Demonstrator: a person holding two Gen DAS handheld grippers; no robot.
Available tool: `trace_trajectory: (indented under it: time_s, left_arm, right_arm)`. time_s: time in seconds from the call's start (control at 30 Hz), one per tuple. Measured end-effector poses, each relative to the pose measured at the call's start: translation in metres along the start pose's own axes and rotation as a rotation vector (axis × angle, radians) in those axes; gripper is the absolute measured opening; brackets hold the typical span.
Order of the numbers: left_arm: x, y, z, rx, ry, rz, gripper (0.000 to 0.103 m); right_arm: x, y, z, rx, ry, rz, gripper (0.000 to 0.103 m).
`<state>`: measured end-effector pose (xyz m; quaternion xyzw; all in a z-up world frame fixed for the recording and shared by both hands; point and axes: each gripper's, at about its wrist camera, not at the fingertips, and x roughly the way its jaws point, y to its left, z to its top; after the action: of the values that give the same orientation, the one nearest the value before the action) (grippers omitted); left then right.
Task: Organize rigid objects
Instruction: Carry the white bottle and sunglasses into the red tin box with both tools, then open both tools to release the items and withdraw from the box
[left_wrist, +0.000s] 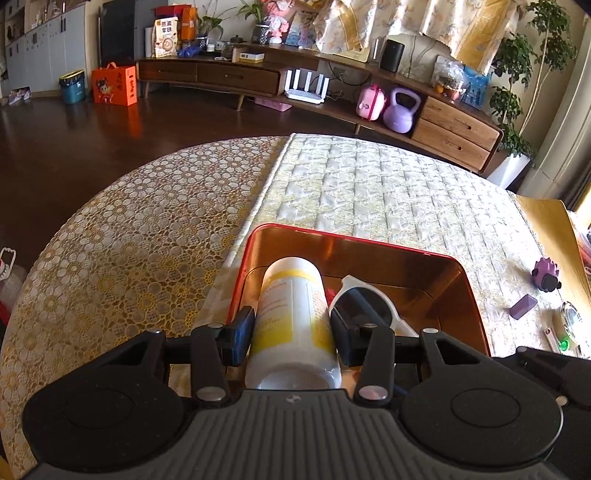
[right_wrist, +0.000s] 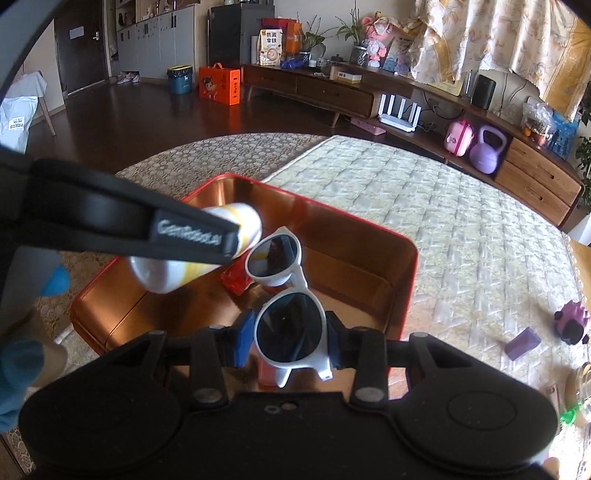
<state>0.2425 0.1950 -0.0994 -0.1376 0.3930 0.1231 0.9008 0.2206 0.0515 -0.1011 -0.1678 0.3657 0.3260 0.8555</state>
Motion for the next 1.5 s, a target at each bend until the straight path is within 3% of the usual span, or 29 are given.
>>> trace_trajectory:
  time_s: [0.23, 0.63, 0.87, 1.27, 1.5]
  left_arm:
    - [0.012, -0.004, -0.001, 0.005, 0.044, -0.018, 0.044]
    - [0.006, -0.006, -0.002, 0.01, 0.056, -0.013, 0.045]
    - [-0.02, -0.011, -0.003, 0.033, 0.008, -0.02, 0.055]
    - [-0.064, -0.029, -0.013, 0.084, -0.031, -0.044, 0.057]
    - [-0.084, -0.047, -0.026, 0.114, -0.035, -0.077, 0.063]
  right_arm:
    - [0.003, 0.002, -0.001, 0.002, 0.009, 0.01, 0.04]
    - [-0.022, -0.003, -0.011, 0.027, -0.044, 0.035, 0.054]
    - [-0.043, -0.013, -0.014, 0.066, -0.076, 0.049, 0.055]
    - [-0.095, -0.022, -0.026, 0.125, -0.145, 0.065, 0.064]
    - [-0.121, -0.033, -0.038, 0.164, -0.174, 0.064, 0.069]
